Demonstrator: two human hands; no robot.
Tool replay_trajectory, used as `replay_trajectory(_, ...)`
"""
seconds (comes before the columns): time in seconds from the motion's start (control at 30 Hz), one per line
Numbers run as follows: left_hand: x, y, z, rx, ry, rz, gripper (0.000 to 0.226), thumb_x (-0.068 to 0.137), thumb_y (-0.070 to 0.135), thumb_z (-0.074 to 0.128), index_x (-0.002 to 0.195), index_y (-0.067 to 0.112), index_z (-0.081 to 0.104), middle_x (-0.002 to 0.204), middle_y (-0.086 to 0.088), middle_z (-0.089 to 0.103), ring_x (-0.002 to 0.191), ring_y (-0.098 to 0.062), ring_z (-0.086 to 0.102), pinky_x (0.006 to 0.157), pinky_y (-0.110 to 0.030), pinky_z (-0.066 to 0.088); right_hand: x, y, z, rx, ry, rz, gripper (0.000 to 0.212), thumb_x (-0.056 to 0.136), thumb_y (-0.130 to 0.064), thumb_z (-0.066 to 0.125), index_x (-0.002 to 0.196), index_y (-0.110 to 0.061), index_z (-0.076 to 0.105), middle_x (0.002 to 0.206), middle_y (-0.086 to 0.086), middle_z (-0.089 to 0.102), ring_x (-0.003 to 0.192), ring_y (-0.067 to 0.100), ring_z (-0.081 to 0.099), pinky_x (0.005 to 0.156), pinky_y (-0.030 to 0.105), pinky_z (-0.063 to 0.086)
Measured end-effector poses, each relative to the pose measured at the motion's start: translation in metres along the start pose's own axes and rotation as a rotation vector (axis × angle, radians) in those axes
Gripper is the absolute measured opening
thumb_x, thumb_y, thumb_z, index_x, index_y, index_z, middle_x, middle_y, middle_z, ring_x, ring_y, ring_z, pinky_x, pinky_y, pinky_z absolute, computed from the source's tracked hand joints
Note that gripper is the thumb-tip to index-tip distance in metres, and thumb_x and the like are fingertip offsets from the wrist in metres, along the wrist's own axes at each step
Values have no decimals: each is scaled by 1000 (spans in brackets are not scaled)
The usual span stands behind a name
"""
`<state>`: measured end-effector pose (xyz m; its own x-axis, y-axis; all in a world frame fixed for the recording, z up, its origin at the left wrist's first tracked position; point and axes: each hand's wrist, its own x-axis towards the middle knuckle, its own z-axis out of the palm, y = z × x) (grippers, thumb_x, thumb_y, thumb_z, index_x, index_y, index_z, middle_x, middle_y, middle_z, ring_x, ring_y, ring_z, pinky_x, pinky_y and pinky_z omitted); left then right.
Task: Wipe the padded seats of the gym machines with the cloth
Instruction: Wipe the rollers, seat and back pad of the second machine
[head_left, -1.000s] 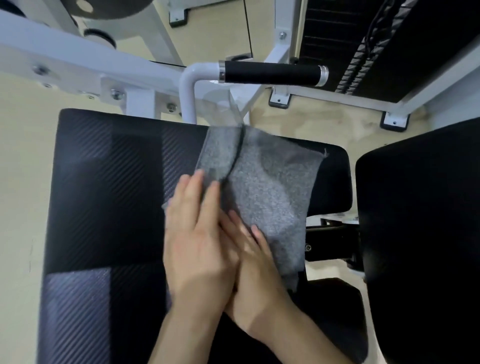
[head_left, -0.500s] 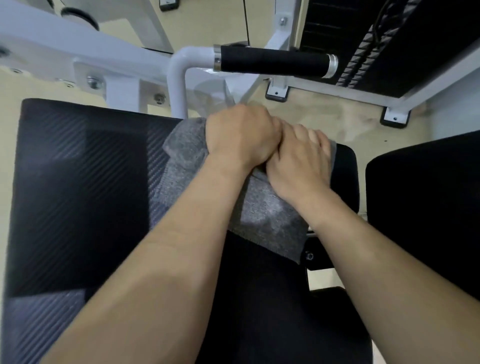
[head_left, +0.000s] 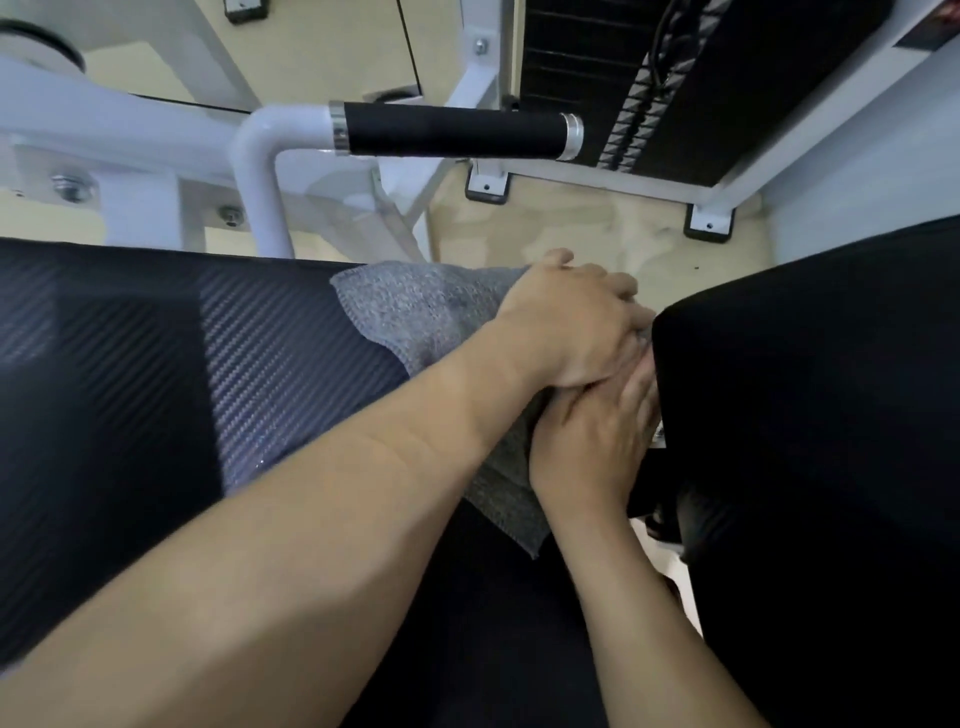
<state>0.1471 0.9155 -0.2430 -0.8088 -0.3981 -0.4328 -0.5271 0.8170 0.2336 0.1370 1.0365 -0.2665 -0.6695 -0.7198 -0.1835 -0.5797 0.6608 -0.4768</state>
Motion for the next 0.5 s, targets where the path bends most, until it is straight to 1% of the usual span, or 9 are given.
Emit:
replay_trajectory(0.07, -21, 8, 12, -25, 136, -22, 43, 94, 43, 27, 129, 37, 52, 146, 9, 42, 137, -14, 33, 113, -53, 8, -18, 2, 0, -58, -76, -70, 70, 91, -32, 27, 148, 7, 13, 156, 26, 9, 146, 36, 6, 119, 43, 6)
replay_trajectory(0.13, -46, 19, 20, -100, 278, -83, 48, 91, 41, 27, 127, 31, 57, 145, 7, 46, 139, -14, 32, 115, -52, 4, -36, 1, 0, -185, -207, -160, 74, 92, -37, 28, 149, 6, 8, 156, 29, 0, 145, 39, -8, 119, 46, -2)
replay_trajectory(0.2, -70, 34, 24, -188, 317, -202, 56, 88, 38, 21, 132, 27, 55, 147, 6, 44, 142, -13, 28, 116, -50, 1, -57, 0, -3, -298, -303, -277, 75, 95, -39, 32, 149, 5, 5, 156, 29, -3, 144, 40, -16, 118, 49, -4)
replay_trajectory(0.27, -94, 47, 30, -226, 329, -314, 60, 88, 38, 18, 137, 24, 50, 150, 6, 40, 143, -13, 24, 117, -49, 0, -77, 0, -9, -291, -350, -343, 78, 96, -39, 38, 149, 4, 2, 156, 27, -4, 143, 39, -18, 118, 48, -3)
replay_trajectory(0.3, -105, 53, 34, -228, 342, -338, 57, 89, 38, 23, 137, 24, 50, 150, 6, 40, 143, -13, 25, 118, -47, -2, -87, 1, -14, -260, -388, -341, 80, 95, -40, 39, 149, 3, -1, 157, 26, -7, 144, 36, -19, 119, 45, -2)
replay_trajectory(0.33, -115, 57, 37, -210, 339, -350, 54, 90, 38, 29, 138, 25, 50, 150, 7, 40, 143, -12, 25, 118, -45, -4, -97, 5, -19, -213, -427, -322, 82, 95, -40, 41, 150, 1, -4, 157, 24, -7, 145, 33, -16, 120, 41, 1)
replay_trajectory(0.4, -131, 68, 49, -152, 302, -381, 51, 91, 35, 38, 141, 25, 45, 152, 8, 37, 144, -12, 22, 117, -42, -5, -114, 14, -28, -129, -470, -282, 83, 92, -35, 48, 151, -5, -2, 157, 20, 5, 146, 27, 6, 119, 36, 13)
replay_trajectory(0.47, -143, 84, 58, -145, 286, -428, 51, 92, 33, 39, 142, 25, 43, 154, 8, 32, 145, -12, 18, 117, -41, -5, -125, 25, -43, -73, -481, -244, 87, 87, -33, 55, 151, -13, -1, 148, 12, 24, 134, 22, 27, 114, 33, 26)
replay_trajectory(0.5, -149, 94, 60, -150, 288, -445, 50, 93, 34, 35, 141, 25, 45, 154, 8, 31, 146, -12, 16, 117, -41, -6, -128, 30, -51, -56, -488, -237, 88, 86, -34, 57, 150, -14, 0, 141, 8, 31, 127, 21, 34, 111, 32, 31)
